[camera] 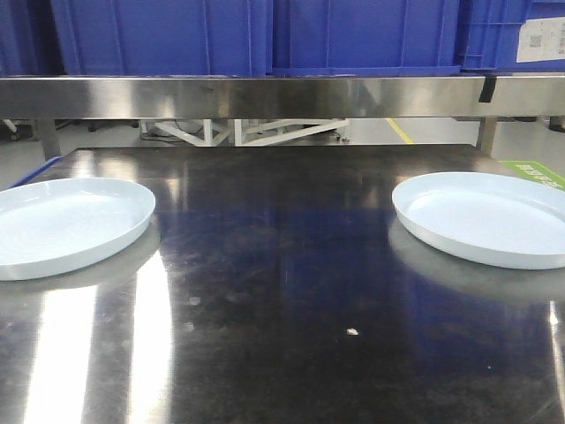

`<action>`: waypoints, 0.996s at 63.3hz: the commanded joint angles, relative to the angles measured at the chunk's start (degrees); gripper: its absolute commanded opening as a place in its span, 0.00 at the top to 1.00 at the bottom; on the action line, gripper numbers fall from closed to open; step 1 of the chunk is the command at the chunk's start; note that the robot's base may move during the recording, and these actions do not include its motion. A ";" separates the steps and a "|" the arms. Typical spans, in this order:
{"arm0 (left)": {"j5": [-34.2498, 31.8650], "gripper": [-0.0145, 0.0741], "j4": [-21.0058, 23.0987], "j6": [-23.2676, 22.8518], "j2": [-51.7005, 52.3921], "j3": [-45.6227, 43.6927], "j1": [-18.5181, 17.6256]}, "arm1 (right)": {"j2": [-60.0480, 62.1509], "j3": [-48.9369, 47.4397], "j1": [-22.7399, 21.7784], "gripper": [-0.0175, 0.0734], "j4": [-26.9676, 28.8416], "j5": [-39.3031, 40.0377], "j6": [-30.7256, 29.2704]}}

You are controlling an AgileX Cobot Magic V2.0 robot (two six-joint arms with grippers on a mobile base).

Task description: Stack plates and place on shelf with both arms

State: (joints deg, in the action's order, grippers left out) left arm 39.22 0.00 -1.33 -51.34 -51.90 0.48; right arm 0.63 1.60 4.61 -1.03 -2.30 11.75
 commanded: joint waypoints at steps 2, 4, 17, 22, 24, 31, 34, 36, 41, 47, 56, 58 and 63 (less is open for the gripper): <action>-3.71 0.72 0.74 0.16 -0.77 -2.35 -0.32 | 1.14 -0.89 -0.19 0.75 -0.67 5.16 -0.17; -3.57 0.72 0.74 0.16 -0.88 -2.35 -0.32 | 1.14 -0.89 -0.19 0.75 -0.67 5.16 -0.17; -4.02 0.72 0.00 0.16 -0.72 -2.35 -0.32 | 1.14 -0.89 -0.19 0.75 -0.67 5.16 -0.17; -4.07 0.72 0.00 0.16 -0.72 -2.35 -0.32 | 1.14 -0.89 -0.19 0.75 -0.67 5.16 -0.17; -4.31 0.72 0.00 0.16 -0.72 -2.35 -0.32 | 1.14 -0.89 -0.19 0.75 -0.67 5.16 -0.17; -4.58 0.72 0.00 0.16 -0.72 -2.35 -0.32 | 1.14 -0.89 -0.19 0.75 -0.67 5.16 -0.17; -4.85 0.72 0.00 0.16 -0.72 -2.35 -0.32 | 1.14 -0.89 -0.19 0.75 -0.67 5.16 -0.17; -5.12 0.72 0.00 0.16 -0.72 -2.35 -0.32 | 1.14 -0.89 -0.19 0.75 -0.67 5.16 -0.17; -5.49 0.72 0.00 0.16 -0.72 -2.35 -0.32 | 1.14 -0.89 -0.19 0.75 -0.67 5.16 -0.17; -5.49 0.72 0.00 0.16 -0.72 -2.35 -0.32 | 1.14 -0.89 -0.20 0.75 -0.67 5.16 -0.23; -6.21 0.72 0.00 0.16 -0.72 -2.35 -0.32 | 1.14 -0.94 -0.20 0.75 -0.67 9.81 -0.23; -6.55 0.72 0.00 0.16 -0.72 -2.35 -0.32 | 1.14 -0.94 -0.20 0.75 -0.67 11.71 -0.23; -6.96 0.72 0.00 0.16 -0.72 -2.35 -0.32 | 1.14 -1.87 -0.20 0.75 -0.67 15.30 -0.23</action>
State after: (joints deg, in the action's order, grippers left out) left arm 37.37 0.00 -1.33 -52.56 -51.90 0.48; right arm 0.63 1.60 4.61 -1.03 3.82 11.75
